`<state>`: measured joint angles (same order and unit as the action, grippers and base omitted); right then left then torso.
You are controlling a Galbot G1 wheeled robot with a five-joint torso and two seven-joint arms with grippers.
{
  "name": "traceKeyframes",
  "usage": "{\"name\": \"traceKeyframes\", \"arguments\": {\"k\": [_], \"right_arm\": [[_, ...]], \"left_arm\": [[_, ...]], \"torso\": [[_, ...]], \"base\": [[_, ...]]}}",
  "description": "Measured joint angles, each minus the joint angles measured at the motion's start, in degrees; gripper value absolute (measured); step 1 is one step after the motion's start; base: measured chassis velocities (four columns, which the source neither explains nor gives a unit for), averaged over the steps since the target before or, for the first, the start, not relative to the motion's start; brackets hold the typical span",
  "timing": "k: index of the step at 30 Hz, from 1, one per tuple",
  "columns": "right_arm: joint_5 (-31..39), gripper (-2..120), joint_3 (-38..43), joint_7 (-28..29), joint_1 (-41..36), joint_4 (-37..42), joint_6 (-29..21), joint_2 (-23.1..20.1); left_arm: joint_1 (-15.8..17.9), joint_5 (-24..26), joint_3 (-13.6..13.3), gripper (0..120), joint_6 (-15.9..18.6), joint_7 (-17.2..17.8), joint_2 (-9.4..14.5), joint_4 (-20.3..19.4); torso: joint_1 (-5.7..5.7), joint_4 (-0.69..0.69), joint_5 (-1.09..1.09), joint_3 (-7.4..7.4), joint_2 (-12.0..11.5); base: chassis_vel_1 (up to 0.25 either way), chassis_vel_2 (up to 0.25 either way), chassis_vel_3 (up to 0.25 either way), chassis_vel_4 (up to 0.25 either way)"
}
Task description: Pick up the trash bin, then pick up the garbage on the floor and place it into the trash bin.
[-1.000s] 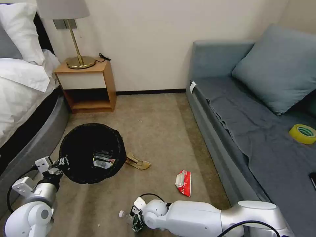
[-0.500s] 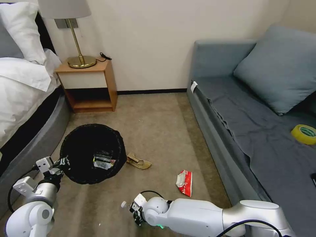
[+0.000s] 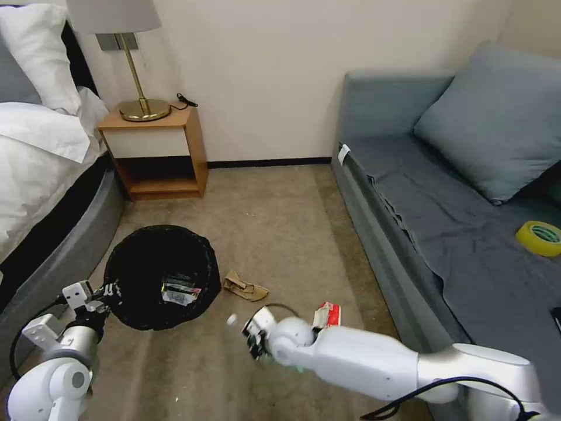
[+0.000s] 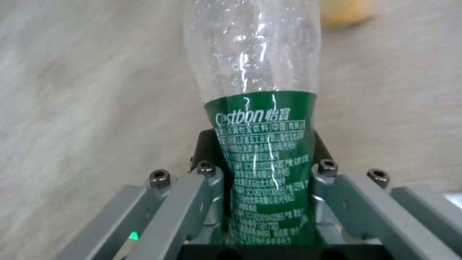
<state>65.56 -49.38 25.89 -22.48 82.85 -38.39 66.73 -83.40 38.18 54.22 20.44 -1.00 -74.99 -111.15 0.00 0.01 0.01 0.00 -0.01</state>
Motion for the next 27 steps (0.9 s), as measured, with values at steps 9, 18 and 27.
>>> {"name": "traceKeyframes", "arguments": {"k": [9, 18, 27], "right_arm": [[-0.17, 18, 7.37, 2.63, 2.12, 4.07, -0.31, -5.92], [2.99, 18, 12.38, 3.30, 7.91, 14.46, 1.17, -9.67], [5.25, 18, 10.48, 3.18, 11.55, 19.18, 6.21, -3.29]], "left_arm": [[0.15, 0.21, -0.86, 3, 0.44, 0.30, 1.42, -0.02], [0.33, -0.16, -3.17, 3, 1.16, 0.90, 1.43, -0.44], [-0.10, -0.47, -3.72, 3, 1.35, 1.07, 0.43, -0.52]], "torso": [[0.00, -0.01, 0.00, 0.00, 0.00], [0.00, -0.01, -0.01, 0.00, 0.00], [0.00, -0.01, -0.02, 0.00, 0.00]], "base": [[0.000, 0.000, 0.000, 0.000], [0.000, 0.000, 0.000, 0.000], [0.000, 0.000, 0.000, 0.000]]}}
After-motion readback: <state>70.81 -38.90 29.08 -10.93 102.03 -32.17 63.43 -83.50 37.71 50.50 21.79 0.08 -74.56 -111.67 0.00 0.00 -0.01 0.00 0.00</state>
